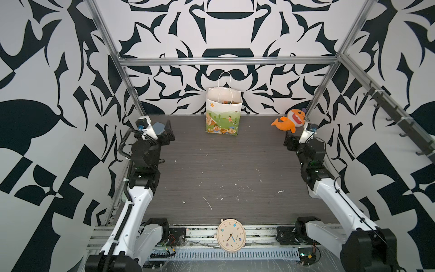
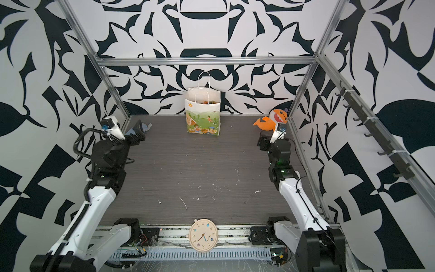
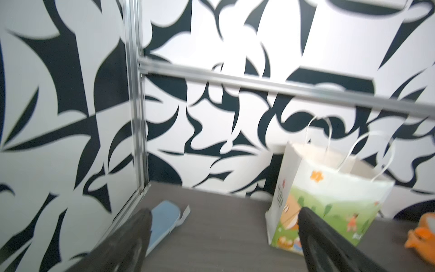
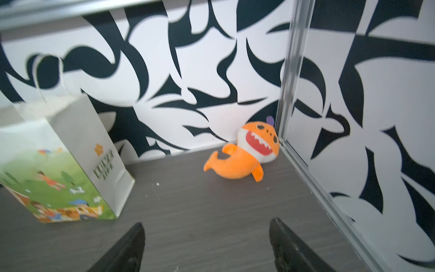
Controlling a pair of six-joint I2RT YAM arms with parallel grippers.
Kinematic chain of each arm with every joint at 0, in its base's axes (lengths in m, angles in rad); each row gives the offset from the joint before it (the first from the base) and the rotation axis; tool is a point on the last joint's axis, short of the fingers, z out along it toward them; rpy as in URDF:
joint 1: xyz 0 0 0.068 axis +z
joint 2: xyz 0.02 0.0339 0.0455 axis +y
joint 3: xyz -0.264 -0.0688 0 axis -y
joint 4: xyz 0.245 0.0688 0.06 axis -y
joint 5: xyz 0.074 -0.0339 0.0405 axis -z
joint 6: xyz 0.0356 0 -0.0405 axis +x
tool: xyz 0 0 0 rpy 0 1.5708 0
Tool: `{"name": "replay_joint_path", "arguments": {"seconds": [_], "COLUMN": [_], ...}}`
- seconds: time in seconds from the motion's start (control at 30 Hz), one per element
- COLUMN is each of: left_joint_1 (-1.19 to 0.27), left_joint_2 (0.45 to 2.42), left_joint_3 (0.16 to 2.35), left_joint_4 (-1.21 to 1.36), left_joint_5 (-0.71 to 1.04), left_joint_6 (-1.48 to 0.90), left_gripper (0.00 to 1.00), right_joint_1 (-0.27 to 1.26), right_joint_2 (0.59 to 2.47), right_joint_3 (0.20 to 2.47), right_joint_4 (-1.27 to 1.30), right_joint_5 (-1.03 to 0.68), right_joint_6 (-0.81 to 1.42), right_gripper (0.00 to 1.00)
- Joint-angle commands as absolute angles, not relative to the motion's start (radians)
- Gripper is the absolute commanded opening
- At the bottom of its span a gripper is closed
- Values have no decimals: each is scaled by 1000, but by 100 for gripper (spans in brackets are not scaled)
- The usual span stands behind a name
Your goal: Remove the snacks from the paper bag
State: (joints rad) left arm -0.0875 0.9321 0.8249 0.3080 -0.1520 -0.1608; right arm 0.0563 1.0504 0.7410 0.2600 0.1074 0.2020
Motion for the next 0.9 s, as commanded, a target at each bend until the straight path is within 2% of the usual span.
{"name": "replay_joint_path", "arguments": {"seconds": [0.0, 0.23, 0.33, 0.47, 0.6, 0.87], "left_joint_1": [-117, -122, -143, -169, -178, -178], "left_joint_2": [1045, 1446, 1543, 1600, 1628, 1647], "left_joint_3": [963, 1346, 1412, 1429, 1414, 1426], "left_joint_4": [58, -140, -148, -137, -105, -104], "left_joint_5": [-97, 130, 176, 178, 188, 234], "left_joint_6": [-227, -353, -366, -365, -365, -337], "left_gripper": [99, 100, 100, 100, 100, 99], "right_joint_1": [63, 57, 54, 54, 100, 219], "right_joint_2": [1147, 1438, 1530, 1673, 1837, 2145], "right_joint_3": [914, 1317, 1458, 1679, 1898, 2317], "right_joint_4": [68, -183, -243, -351, -402, -504], "right_joint_5": [25, -133, -204, -306, -414, -427], "right_joint_6": [272, 308, 314, 355, 388, 416], "right_gripper": [82, 84, 85, 84, 79, 77]}}
